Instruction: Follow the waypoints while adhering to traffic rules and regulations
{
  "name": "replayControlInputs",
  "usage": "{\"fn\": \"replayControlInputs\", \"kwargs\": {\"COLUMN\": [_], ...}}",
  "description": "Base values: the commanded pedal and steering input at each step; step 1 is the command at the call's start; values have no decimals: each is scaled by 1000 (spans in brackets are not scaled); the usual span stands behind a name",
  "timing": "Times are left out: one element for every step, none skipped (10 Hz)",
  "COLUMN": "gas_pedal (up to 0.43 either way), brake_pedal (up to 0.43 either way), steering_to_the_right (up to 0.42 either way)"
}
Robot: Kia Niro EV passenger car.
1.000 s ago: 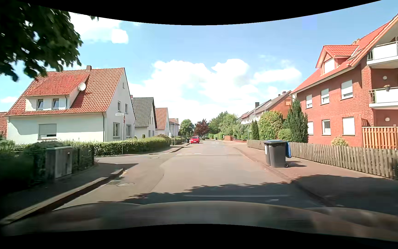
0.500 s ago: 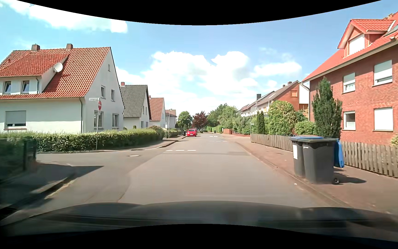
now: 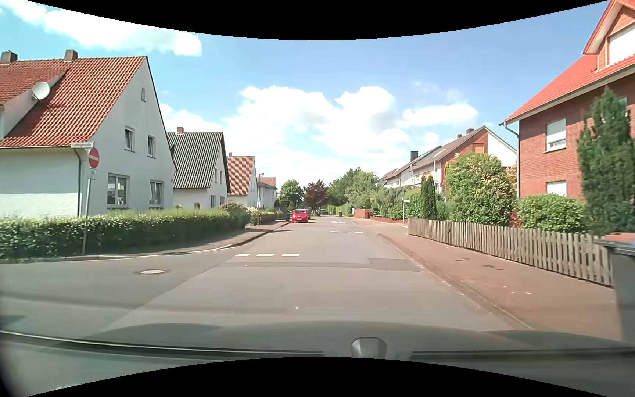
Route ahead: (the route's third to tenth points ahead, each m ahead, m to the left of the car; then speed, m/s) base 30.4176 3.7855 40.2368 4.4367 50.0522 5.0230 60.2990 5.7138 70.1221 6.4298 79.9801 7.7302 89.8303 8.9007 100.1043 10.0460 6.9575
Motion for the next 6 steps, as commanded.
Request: {"fn": "replayControlInputs", "kwargs": {"gas_pedal": [98, 98, 98, 98, 67, 59], "brake_pedal": [6, 6, 6, 6, 6, 6], "steering_to_the_right": [9, 7, 6, 6, 9, 9]}}
